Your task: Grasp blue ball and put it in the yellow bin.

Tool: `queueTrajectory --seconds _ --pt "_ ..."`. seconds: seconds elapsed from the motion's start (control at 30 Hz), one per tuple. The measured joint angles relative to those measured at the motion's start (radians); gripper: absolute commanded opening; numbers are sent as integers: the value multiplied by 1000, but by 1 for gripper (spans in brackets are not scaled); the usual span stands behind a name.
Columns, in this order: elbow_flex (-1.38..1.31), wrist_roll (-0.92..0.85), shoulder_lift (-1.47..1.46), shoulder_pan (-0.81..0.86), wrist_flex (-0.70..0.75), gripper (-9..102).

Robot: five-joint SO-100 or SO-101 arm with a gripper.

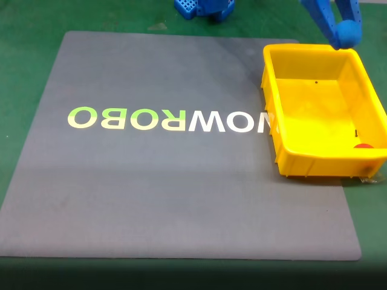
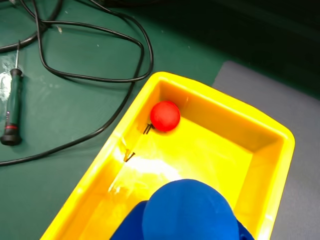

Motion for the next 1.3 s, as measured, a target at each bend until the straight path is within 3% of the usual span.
queueTrajectory --seconds 0.17,0.7,1.1,1.3 --pt "2 20 0 12 3 37" --pt "118 6 130 67 6 34" --pt "851 -147 834 379 38 2" --pt "1244 -196 1177 551 103 0"
